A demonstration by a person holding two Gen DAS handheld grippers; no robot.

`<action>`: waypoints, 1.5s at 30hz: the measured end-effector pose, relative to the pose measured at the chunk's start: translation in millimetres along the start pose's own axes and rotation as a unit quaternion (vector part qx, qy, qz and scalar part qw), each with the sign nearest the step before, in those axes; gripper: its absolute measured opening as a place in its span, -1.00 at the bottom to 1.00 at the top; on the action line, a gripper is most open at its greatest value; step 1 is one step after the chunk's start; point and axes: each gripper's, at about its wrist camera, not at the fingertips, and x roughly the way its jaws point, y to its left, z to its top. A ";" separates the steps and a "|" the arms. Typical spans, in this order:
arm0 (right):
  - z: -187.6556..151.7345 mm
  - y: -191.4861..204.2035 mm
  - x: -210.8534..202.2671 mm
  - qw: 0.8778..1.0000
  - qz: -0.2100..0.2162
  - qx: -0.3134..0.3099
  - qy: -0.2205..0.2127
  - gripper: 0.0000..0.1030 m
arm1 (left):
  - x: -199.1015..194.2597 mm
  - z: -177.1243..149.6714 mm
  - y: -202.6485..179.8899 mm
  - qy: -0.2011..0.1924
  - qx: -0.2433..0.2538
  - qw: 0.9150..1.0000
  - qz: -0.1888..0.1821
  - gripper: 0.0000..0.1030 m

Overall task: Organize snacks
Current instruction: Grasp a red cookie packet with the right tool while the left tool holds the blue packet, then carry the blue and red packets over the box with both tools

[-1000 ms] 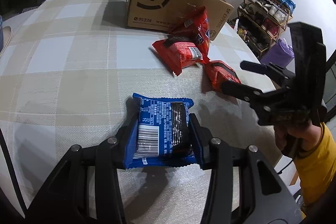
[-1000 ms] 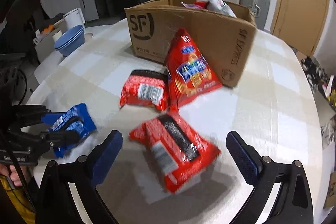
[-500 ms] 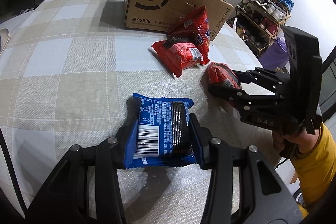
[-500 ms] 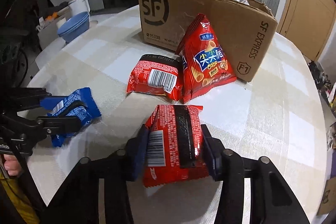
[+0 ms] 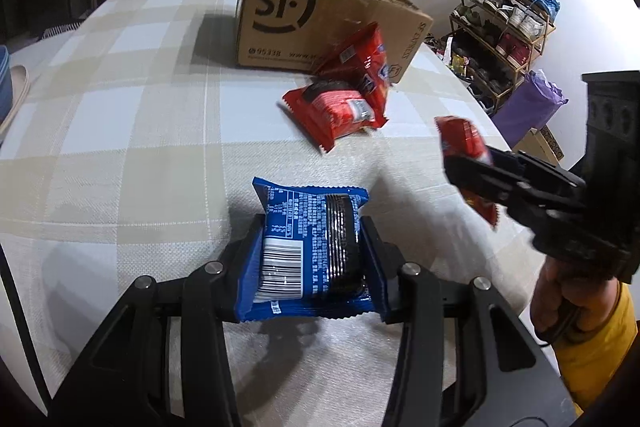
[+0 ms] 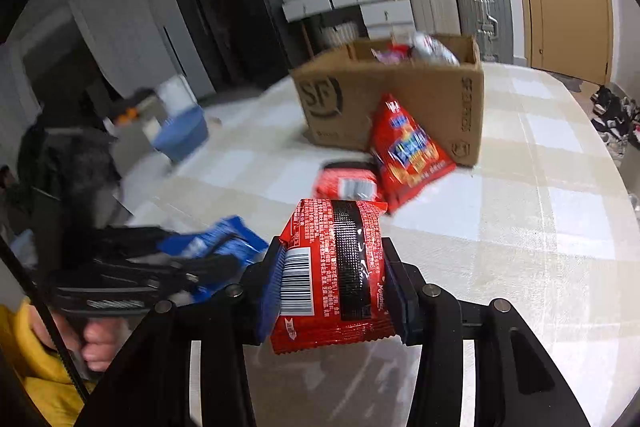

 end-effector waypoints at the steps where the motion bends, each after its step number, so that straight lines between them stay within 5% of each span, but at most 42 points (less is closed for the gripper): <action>1: 2.0 1.8 -6.8 1.000 0.008 0.005 -0.008 -0.12 | -2.3 -0.2 -1.9 -0.002 0.002 1.000 0.000 -0.19; 10: 2.0 8.1 -57.6 0.992 0.078 0.071 -0.068 -0.12 | -27.2 -1.8 -21.4 -0.018 0.020 1.000 0.008 -0.19; 32: -22.9 0.2 -66.7 0.989 0.082 0.106 -0.065 -0.12 | -53.0 -9.5 -39.1 -0.029 0.037 0.999 0.009 -0.19; 45: 39.6 -10.7 -72.9 0.987 0.087 0.084 -0.108 -0.12 | -53.5 32.2 -14.4 -0.047 0.032 0.998 0.012 -0.19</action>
